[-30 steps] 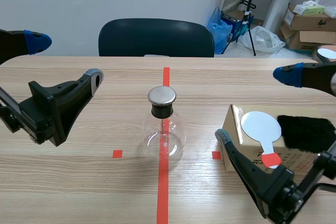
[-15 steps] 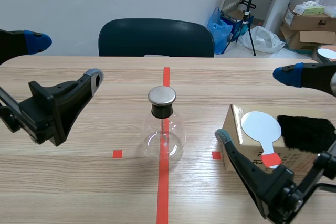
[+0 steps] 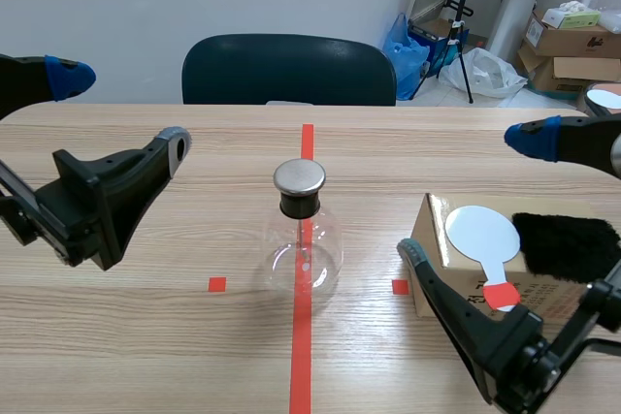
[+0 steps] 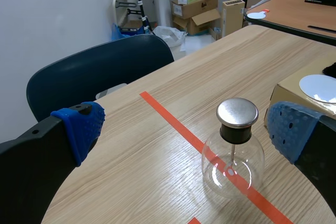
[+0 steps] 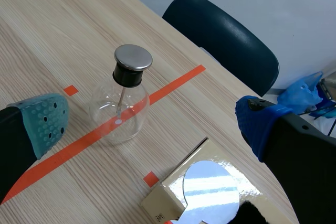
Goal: Do the electroscope experiment
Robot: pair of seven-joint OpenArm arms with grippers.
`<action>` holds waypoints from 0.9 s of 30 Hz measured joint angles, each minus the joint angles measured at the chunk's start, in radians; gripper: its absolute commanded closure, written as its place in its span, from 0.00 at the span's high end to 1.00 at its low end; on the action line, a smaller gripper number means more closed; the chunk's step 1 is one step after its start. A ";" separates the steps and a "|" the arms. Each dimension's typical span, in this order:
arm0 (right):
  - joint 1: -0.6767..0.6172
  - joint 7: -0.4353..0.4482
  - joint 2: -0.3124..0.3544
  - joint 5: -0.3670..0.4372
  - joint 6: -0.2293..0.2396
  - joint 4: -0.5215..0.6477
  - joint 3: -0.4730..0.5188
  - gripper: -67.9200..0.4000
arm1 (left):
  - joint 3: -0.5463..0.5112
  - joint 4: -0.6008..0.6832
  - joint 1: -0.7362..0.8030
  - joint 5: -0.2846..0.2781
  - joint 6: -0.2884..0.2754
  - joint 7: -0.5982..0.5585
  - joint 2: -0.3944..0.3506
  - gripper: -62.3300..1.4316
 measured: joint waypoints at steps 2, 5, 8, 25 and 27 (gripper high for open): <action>0.000 0.000 0.000 0.000 0.000 0.000 0.000 1.00 | 0.000 0.000 0.000 0.000 0.000 0.000 0.000 1.00; 0.000 -0.009 0.000 0.000 0.000 0.000 0.000 1.00 | 0.000 0.000 0.000 0.000 0.000 0.000 0.000 1.00; 0.000 -0.015 0.000 0.000 0.000 0.000 0.000 1.00 | 0.000 0.000 0.000 0.000 0.000 0.000 0.000 1.00; 0.000 -0.014 0.000 0.000 0.000 0.000 0.000 1.00 | 0.000 0.000 0.000 0.000 0.000 0.000 0.000 1.00; 0.000 -0.014 0.000 0.000 0.000 0.000 0.000 1.00 | 0.000 0.000 0.000 0.000 0.000 0.000 0.000 1.00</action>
